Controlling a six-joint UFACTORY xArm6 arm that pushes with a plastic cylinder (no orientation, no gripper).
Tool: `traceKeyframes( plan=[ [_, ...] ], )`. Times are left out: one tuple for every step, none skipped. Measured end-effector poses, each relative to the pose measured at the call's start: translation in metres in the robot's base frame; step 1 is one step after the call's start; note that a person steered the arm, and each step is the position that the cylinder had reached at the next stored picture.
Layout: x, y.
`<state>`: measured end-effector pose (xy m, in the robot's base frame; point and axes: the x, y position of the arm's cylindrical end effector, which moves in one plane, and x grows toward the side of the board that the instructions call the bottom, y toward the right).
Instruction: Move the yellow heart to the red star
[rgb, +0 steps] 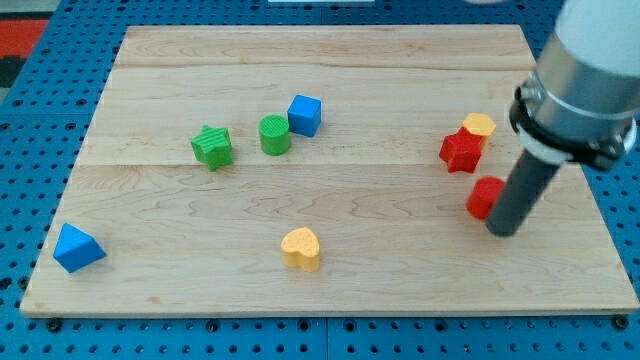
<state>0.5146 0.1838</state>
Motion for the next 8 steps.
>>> traceKeyframes(
  plan=[
    [-0.008,0.013],
    [0.096,0.022],
    [0.104,0.002],
    [0.103,-0.081],
    [0.098,-0.149],
    [0.073,-0.149],
    [0.051,-0.149],
    [0.091,-0.141]
  ],
)
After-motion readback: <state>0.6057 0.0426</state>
